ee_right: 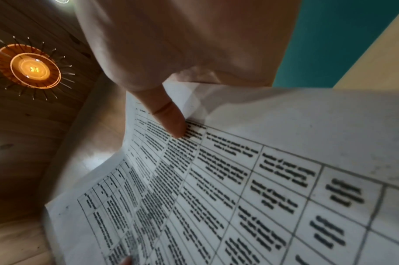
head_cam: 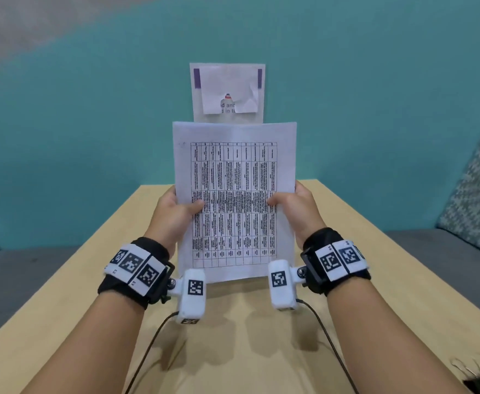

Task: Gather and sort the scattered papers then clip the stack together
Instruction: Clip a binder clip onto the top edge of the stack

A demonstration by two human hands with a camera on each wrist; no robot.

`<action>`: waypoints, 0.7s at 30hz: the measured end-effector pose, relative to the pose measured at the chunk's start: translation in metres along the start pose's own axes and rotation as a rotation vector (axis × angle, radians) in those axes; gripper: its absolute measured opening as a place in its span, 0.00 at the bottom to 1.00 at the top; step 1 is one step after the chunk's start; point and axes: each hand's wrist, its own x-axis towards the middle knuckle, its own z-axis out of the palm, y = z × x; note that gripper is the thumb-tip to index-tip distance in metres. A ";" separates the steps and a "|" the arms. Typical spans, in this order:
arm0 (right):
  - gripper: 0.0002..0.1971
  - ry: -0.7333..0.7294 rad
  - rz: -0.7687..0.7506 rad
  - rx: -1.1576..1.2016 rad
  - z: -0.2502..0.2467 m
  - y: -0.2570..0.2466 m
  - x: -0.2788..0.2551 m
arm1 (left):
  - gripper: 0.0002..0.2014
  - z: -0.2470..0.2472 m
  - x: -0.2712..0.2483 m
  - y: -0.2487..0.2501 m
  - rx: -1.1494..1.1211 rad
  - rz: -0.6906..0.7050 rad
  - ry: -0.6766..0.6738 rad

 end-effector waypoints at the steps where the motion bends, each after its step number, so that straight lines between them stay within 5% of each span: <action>1: 0.18 0.004 0.019 -0.010 -0.003 -0.004 -0.004 | 0.17 0.001 -0.002 0.004 0.007 -0.008 -0.018; 8: 0.15 0.023 0.114 -0.203 -0.043 -0.036 -0.053 | 0.19 0.020 -0.034 0.024 -0.004 -0.046 -0.137; 13: 0.08 -0.012 0.146 -0.537 -0.087 -0.047 -0.097 | 0.17 0.036 -0.070 0.021 0.002 -0.122 -0.194; 21: 0.10 -0.036 0.407 -1.185 -0.178 -0.043 -0.160 | 0.17 0.044 -0.108 -0.005 0.052 -0.204 -0.256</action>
